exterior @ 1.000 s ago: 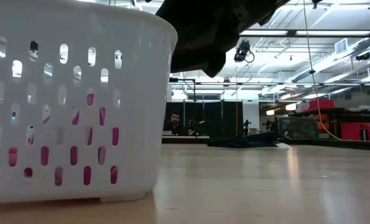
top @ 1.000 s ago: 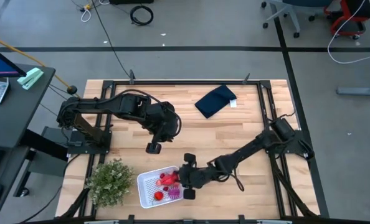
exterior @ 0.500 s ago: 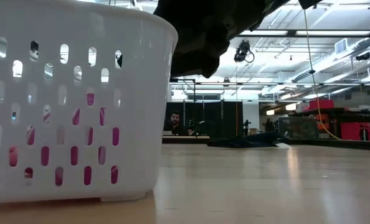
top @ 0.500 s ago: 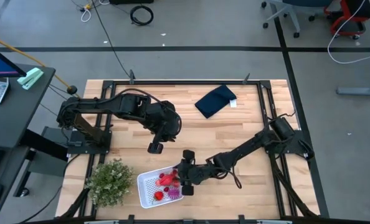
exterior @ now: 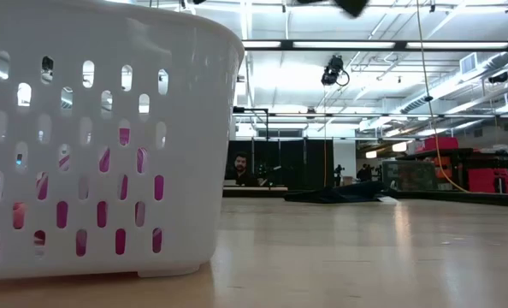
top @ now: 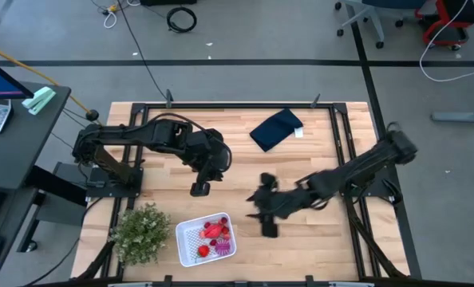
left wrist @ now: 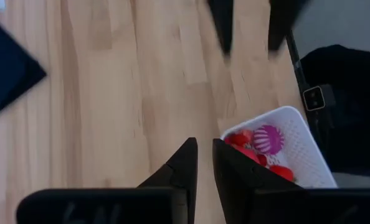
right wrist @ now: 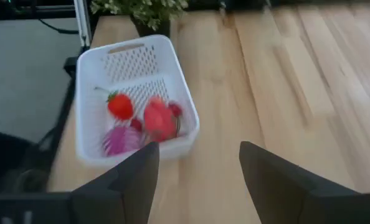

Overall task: Pick and placing Produce into tupperware
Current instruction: Return to Home Position

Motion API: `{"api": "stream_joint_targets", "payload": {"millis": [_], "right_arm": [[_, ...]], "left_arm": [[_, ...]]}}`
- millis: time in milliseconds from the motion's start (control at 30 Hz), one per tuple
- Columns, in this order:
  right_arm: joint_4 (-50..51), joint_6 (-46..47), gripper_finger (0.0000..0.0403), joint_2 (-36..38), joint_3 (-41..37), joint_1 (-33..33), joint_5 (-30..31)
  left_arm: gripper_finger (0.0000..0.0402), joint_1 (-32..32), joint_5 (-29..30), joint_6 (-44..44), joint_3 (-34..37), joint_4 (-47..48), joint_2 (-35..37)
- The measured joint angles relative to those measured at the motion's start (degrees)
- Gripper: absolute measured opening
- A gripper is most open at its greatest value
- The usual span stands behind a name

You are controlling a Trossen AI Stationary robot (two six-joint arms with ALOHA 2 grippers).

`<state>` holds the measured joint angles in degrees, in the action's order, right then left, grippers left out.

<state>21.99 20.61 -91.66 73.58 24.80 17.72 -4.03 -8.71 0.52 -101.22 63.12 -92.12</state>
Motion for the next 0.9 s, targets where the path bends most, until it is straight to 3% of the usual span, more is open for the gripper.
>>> {"api": "stream_joint_targets", "payload": {"millis": [133, 300, 533, 733, 900], "right_arm": [[8.4, 10.5, 0.0232, 9.2, 0.0, 2.0, 1.1], [11.5, 12.2, 0.0232, 16.4, 0.0, 5.9, 7.7], [17.7, 11.5, 0.0232, 16.4, 0.0, 12.1, 11.9], [24.6, 15.7, 0.0232, 14.0, -0.1, 15.5, 20.4], [22.8, 15.7, 0.0232, 16.5, -3.0, 16.9, 20.8]], "left_arm": [[0.0060, 0.7, 0.0, 5.4, 0.0, 3.8, 2.2], [0.0059, 0.9, 0.6, 9.8, 0.0, 7.8, 7.5], [0.0051, -3.4, 10.6, 15.1, 0.0, 10.8, 17.8], [0.0058, -9.1, 20.7, 20.4, 0.7, 13.0, 25.6], [0.0062, -12.7, 24.5, 26.2, 9.1, 9.4, 32.0]]}}
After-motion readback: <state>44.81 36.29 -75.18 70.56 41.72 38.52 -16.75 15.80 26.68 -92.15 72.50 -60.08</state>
